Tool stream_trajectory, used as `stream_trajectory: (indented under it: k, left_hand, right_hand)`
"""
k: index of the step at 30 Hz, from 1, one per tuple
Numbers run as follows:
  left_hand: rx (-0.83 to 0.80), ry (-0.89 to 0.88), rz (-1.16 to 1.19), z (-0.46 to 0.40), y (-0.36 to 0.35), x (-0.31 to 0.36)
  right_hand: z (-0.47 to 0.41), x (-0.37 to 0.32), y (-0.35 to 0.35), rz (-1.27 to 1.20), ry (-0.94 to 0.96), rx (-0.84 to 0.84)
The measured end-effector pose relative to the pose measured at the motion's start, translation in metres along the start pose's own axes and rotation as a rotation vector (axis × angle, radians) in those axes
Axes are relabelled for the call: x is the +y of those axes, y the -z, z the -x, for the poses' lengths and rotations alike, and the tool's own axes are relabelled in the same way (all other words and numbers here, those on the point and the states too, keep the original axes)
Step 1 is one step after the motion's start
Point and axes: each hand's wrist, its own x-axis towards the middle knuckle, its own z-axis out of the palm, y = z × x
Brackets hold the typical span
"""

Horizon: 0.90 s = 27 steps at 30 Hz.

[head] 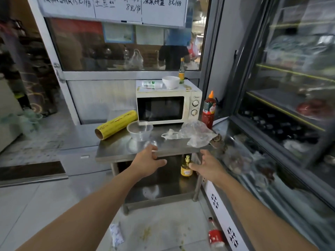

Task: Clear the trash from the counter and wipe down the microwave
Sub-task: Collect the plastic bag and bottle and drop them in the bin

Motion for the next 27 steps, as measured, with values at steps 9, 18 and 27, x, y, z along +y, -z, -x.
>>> stream_trajectory:
  k: [9, 18, 27]
  left_hand:
    - [-0.031, 0.062, -0.045, -0.156, -0.026, 0.017]
    - [-0.072, 0.124, -0.104, -0.269, -0.049, 0.003]
    - [-0.129, 0.102, -0.113, -0.372, -0.063, -0.018]
  right_hand:
    - [-0.166, 0.012, 0.018, 0.033, -0.047, -0.006]
    - [-0.265, 0.038, 0.016, 0.129, -0.091, -0.015]
    - [-0.34, 0.062, -0.01, 0.307, -0.126, 0.06]
